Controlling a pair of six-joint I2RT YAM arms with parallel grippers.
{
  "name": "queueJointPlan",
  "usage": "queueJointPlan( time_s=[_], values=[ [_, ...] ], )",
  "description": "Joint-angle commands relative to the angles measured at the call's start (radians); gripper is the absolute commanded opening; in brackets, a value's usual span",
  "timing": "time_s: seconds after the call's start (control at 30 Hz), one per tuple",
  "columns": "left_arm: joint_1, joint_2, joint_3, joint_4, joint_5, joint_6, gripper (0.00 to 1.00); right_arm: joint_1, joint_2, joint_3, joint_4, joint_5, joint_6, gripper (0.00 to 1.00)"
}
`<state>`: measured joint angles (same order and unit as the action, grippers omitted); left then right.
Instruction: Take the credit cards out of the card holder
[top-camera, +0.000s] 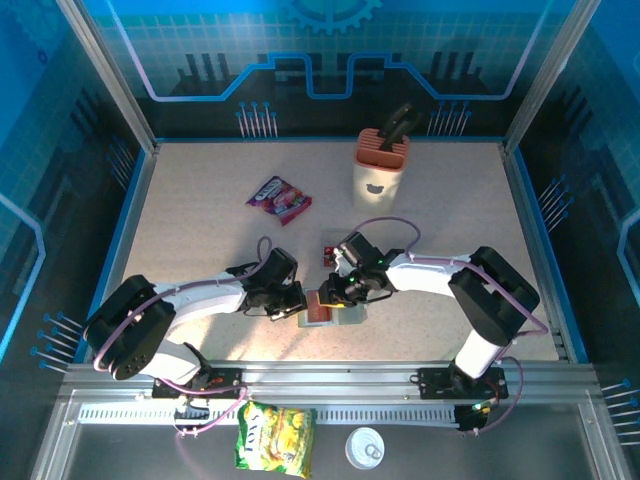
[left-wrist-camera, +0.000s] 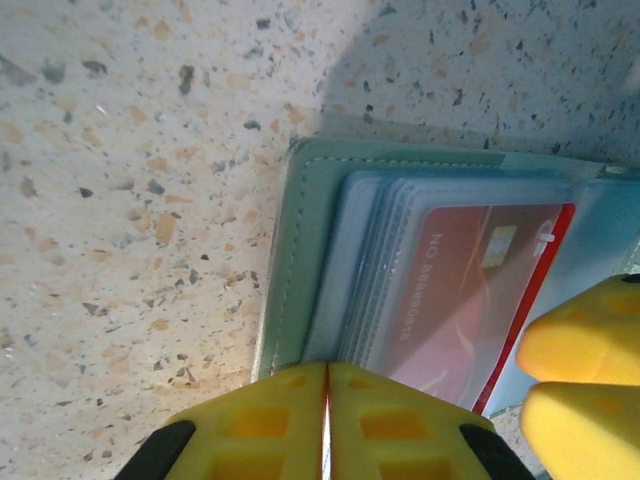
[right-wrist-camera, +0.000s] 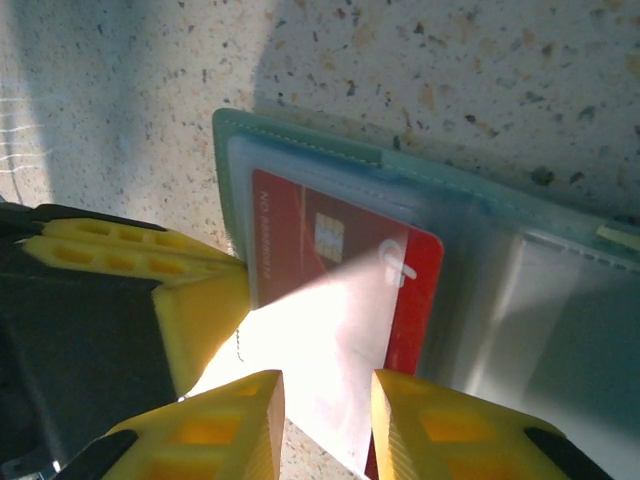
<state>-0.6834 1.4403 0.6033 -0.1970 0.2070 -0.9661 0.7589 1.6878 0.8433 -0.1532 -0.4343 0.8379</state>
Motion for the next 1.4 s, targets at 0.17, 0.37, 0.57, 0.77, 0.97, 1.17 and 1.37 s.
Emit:
queueJointPlan(
  time_s=[0.17,0.37,0.57,0.77,0.97,1.17,1.37],
  values=[
    [0.001,0.018,-0.013,-0.053,-0.010,0.002,0.09,0.013,0.017,0.000,-0.064,0.037,-0.026,0.29],
    [0.001,0.016,-0.011,-0.056,-0.012,0.002,0.09,0.012,0.003,0.023,-0.114,0.070,-0.057,0.29],
    [0.002,0.003,-0.011,-0.065,-0.016,0.001,0.09,0.013,-0.009,0.026,-0.111,0.071,-0.057,0.29],
    [0.001,-0.024,-0.001,-0.084,-0.028,0.005,0.09,0.012,-0.039,0.027,-0.118,0.074,-0.061,0.29],
    [0.002,-0.058,0.027,-0.133,-0.036,0.023,0.10,0.012,-0.078,0.021,-0.126,0.075,-0.056,0.29],
    [-0.006,-0.048,0.038,-0.099,0.003,0.014,0.09,0.009,-0.088,0.017,-0.123,0.073,-0.051,0.29],
    [-0.028,-0.031,0.062,-0.085,0.000,0.007,0.08,0.007,-0.083,0.005,-0.104,0.063,-0.043,0.29]
  ],
)
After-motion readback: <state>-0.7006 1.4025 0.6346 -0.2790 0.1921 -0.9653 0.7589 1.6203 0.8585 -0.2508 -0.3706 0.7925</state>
